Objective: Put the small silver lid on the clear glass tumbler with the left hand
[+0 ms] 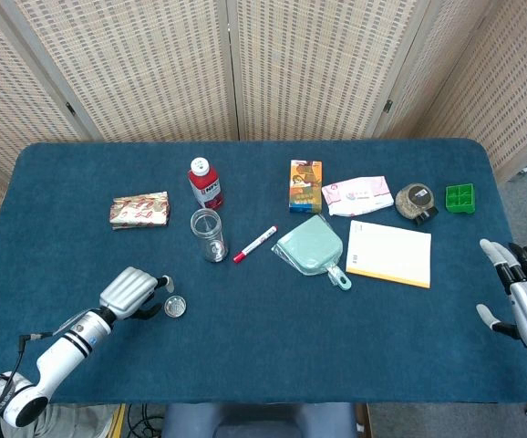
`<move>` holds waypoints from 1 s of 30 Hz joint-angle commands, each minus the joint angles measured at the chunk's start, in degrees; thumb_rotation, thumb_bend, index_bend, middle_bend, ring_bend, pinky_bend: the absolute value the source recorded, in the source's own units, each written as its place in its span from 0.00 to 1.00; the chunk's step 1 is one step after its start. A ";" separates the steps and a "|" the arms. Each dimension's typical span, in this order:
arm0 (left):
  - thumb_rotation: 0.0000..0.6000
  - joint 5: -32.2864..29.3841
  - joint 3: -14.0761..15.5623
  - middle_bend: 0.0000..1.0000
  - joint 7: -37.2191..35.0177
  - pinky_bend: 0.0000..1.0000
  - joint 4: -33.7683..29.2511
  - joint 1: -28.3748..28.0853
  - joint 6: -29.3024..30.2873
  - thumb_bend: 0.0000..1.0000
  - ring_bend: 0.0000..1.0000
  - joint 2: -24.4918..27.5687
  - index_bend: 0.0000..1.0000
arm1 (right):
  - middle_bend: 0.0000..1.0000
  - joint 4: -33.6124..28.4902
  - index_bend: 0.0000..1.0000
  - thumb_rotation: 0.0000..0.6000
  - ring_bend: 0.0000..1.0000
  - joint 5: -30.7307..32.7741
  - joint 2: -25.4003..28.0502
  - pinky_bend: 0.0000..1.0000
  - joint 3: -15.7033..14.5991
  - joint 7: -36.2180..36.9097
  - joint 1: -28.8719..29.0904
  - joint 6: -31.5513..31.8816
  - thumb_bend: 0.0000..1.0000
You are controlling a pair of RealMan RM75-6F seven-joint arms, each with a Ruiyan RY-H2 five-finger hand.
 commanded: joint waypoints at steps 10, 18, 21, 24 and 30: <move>1.00 -5.61 0.05 0.96 5.14 1.00 2.48 -2.28 -2.79 0.40 0.93 -4.85 0.44 | 0.12 0.58 0.00 1.00 0.03 0.14 -0.30 0.07 -0.14 0.51 -0.35 0.15 0.24; 1.00 -7.86 0.72 0.97 7.13 1.00 2.49 -2.77 -3.37 0.39 0.93 -6.05 0.45 | 0.12 0.88 0.00 1.00 0.03 0.57 -0.21 0.07 -0.20 0.83 -0.68 0.23 0.24; 1.00 -8.48 0.85 0.97 7.37 1.00 2.84 -2.92 -3.53 0.39 0.93 -6.53 0.46 | 0.12 0.91 0.01 1.00 0.03 0.39 -0.23 0.07 -0.23 0.89 -0.75 0.35 0.24; 1.00 -8.88 0.85 0.97 7.38 1.00 3.41 -2.99 -3.24 0.39 0.93 -7.05 0.47 | 0.12 0.99 0.00 1.00 0.03 0.44 -0.22 0.07 -0.29 0.95 -0.85 0.34 0.24; 1.00 -9.26 1.02 0.97 6.56 1.00 4.59 -3.15 -3.09 0.39 0.93 -7.71 0.51 | 0.12 1.24 0.00 1.00 0.03 0.54 -0.12 0.07 -0.33 1.33 -1.05 0.40 0.24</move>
